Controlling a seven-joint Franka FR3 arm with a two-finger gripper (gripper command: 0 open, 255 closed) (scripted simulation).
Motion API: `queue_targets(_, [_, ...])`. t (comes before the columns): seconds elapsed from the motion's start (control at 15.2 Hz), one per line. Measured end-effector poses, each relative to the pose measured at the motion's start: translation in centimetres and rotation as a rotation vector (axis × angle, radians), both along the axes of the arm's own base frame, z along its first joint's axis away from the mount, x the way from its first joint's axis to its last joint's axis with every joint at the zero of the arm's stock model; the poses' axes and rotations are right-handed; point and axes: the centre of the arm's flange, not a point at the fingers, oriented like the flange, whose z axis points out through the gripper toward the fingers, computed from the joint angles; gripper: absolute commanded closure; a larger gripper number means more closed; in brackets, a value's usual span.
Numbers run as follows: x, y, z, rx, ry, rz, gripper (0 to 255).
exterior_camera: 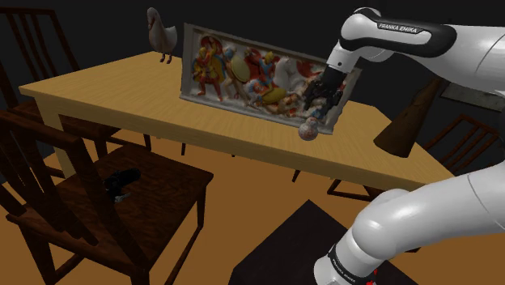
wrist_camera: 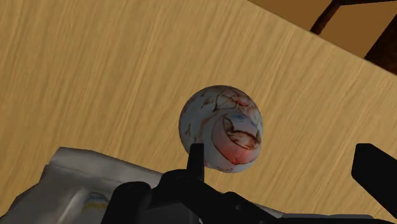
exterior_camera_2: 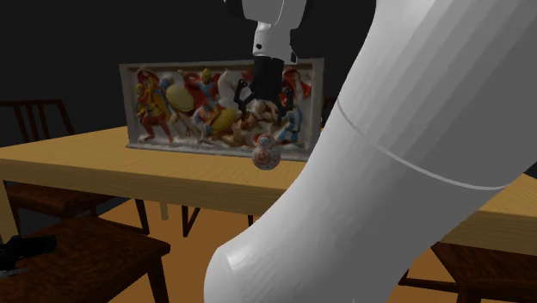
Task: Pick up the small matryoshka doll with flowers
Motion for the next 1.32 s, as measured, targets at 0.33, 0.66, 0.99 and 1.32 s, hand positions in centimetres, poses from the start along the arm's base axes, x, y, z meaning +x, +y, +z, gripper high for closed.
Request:
queue_targets(0.33, [0.1, -2.5, -1.7, 0.015, 0.001, -0.055, 0])
queue_targets(0.66, [0.2, -2.6, -3.8, 0.015, 0.001, -0.057, 255])
queue_targets(0.99, [0.1, -2.5, -3.8, 0.014, -0.002, -0.057, 255])
queue_targets(1.32, [0.2, -2.6, -3.8, 0.014, -0.003, -0.057, 255])
